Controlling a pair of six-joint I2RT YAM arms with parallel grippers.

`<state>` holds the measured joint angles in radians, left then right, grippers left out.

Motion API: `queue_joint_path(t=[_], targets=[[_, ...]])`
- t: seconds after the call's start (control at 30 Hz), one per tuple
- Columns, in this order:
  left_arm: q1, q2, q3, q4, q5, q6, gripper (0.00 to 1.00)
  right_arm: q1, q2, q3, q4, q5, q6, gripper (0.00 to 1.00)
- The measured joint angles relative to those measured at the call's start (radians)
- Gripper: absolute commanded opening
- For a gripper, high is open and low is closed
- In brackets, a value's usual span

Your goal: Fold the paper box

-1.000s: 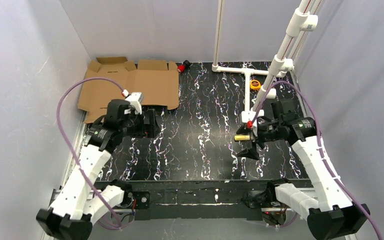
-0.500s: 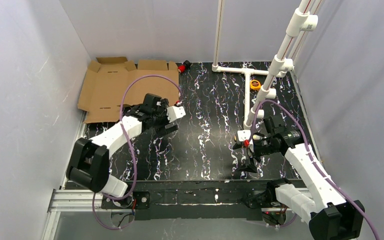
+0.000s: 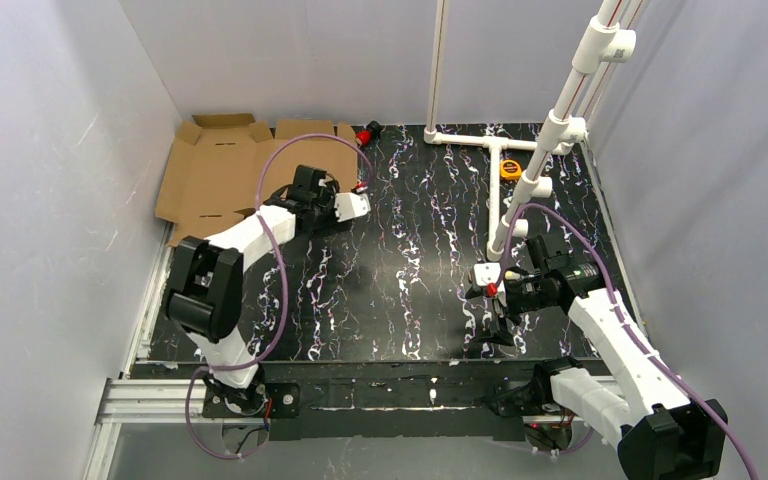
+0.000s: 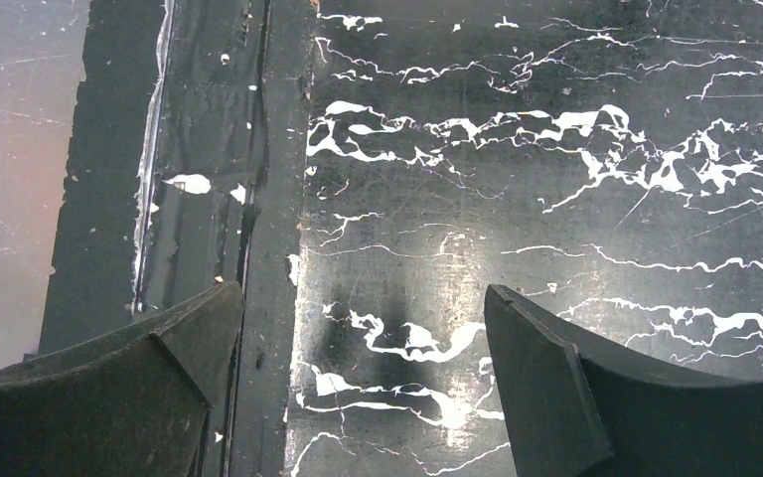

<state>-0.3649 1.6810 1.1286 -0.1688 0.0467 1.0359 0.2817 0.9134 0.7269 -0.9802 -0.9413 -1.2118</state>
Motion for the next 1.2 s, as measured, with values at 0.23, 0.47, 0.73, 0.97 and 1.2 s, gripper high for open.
queue_joint_path(t=[0.23, 0.47, 0.73, 0.97, 1.2], targets=[[0.016, 0.120, 0.000, 0.083, -0.109, 0.032, 0.48, 0.000, 0.000, -0.005, 0.010, 0.002, 0.000, 1.00], [0.024, 0.175, 0.009, 0.143, -0.157, 0.051, 0.22, 0.000, 0.001, -0.005, 0.011, 0.002, 0.000, 1.00], [0.021, 0.196, 0.015, 0.160, -0.159, 0.045, 0.00, 0.002, 0.005, -0.005, 0.012, 0.003, 0.000, 1.00], [-0.058, 0.055, -0.068, 0.060, -0.142, -0.076, 0.00, 0.016, 0.018, -0.005, 0.013, 0.004, 0.001, 1.00], [-0.140, -0.027, 0.059, -0.211, -0.044, -0.412, 0.00, 0.025, 0.027, -0.005, 0.013, 0.010, 0.001, 1.00]])
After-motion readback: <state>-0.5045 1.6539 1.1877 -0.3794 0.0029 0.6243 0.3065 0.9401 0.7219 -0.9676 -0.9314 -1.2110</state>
